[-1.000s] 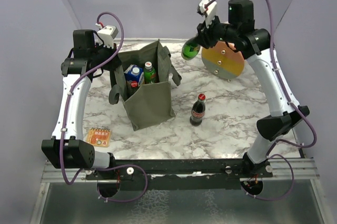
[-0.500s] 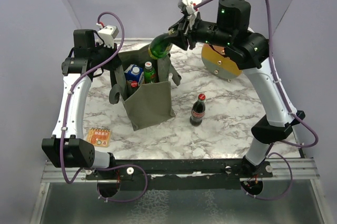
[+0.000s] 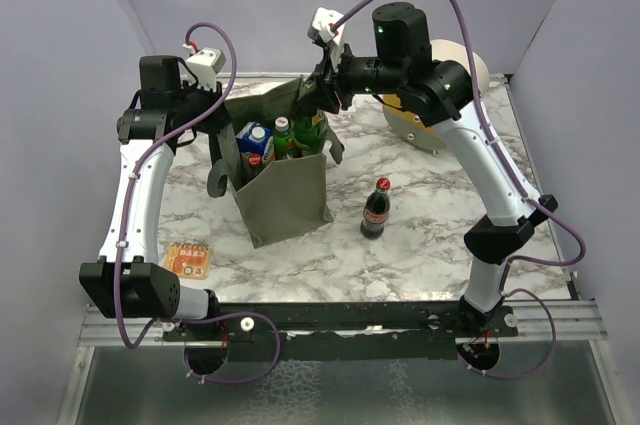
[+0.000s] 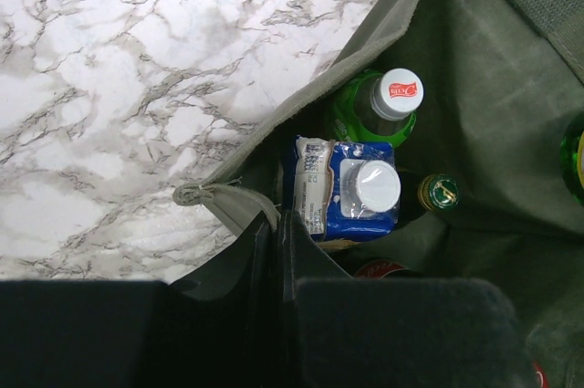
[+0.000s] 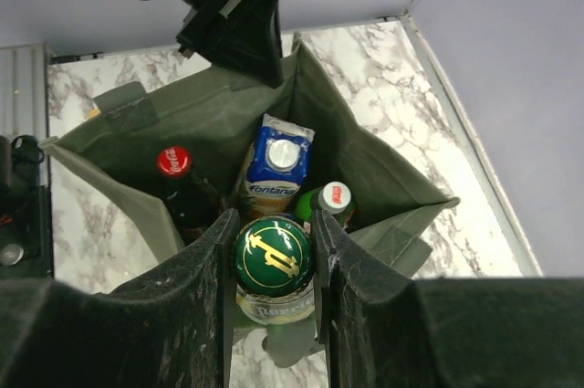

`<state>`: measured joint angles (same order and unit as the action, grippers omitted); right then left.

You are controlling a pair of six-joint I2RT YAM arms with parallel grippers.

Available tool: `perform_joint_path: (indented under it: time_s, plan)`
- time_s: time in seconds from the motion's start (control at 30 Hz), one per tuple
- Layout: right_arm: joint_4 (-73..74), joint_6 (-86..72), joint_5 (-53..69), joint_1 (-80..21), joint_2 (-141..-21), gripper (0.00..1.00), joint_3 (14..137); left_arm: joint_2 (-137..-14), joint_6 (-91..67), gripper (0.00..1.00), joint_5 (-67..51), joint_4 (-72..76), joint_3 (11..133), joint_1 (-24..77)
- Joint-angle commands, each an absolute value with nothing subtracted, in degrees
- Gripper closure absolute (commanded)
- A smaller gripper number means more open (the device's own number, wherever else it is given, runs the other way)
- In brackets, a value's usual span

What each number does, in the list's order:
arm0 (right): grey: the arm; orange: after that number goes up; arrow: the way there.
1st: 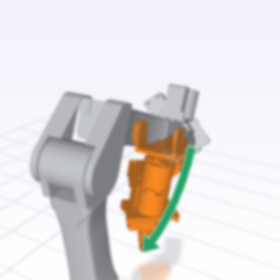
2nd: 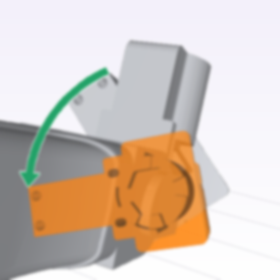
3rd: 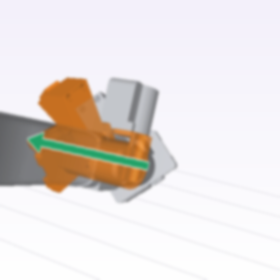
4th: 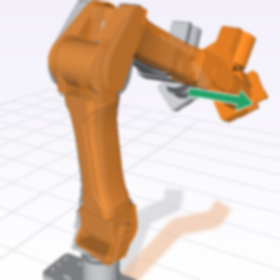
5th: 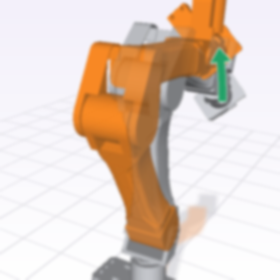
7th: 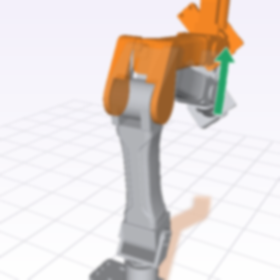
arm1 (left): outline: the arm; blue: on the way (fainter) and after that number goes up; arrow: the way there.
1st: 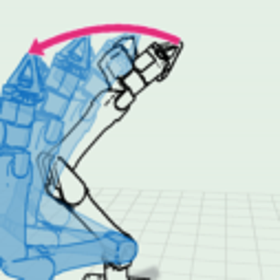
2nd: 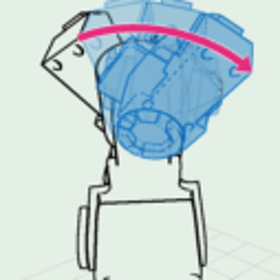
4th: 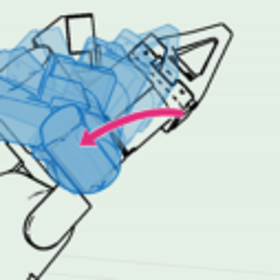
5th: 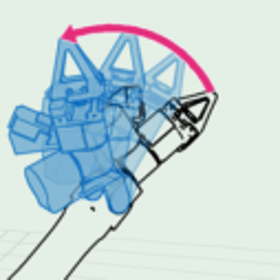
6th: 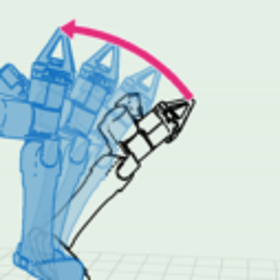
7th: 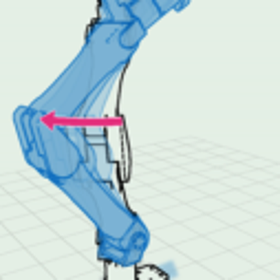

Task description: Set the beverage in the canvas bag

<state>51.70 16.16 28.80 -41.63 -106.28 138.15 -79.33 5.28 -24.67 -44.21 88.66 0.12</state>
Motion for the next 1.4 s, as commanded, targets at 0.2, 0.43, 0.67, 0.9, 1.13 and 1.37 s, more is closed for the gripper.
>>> perform_joint_path:
  time_s: [0.2, 0.43, 0.67, 0.9, 1.13, 1.37]
  plan:
    - [49.11, 11.12, 39.81, -42.56, -105.91, 0.99, 139.10, -78.60, 6.33, 1.00, -26.55, -44.85, 89.24, 0.26]
    - [50.87, 10.76, 42.82, -43.75, -107.46, 0.99, 137.53, -78.79, 6.82, 0.97, -26.80, -44.76, 90.41, 0.26]
    - [52.90, 15.00, 43.77, -44.27, -108.11, 0.99, 134.91, -78.50, 7.50, 0.79, -27.39, -44.76, 91.85, 0.26]
    - [53.24, 17.72, 42.43, -44.30, -108.14, 0.99, 132.37, -77.17, 9.82, 0.50, -25.76, -45.05, 94.88, 0.26]
    - [52.03, 18.26, 40.45, -44.30, -107.87, 0.99, 128.57, -75.61, 16.14, 0.27, -30.76, -48.49, 99.82, 0.26]
    - [50.34, 17.81, 38.39, -44.25, -108.99, 0.99, 128.20, -69.70, 30.03, 0.29, -44.45, -59.87, 99.38, 0.42]
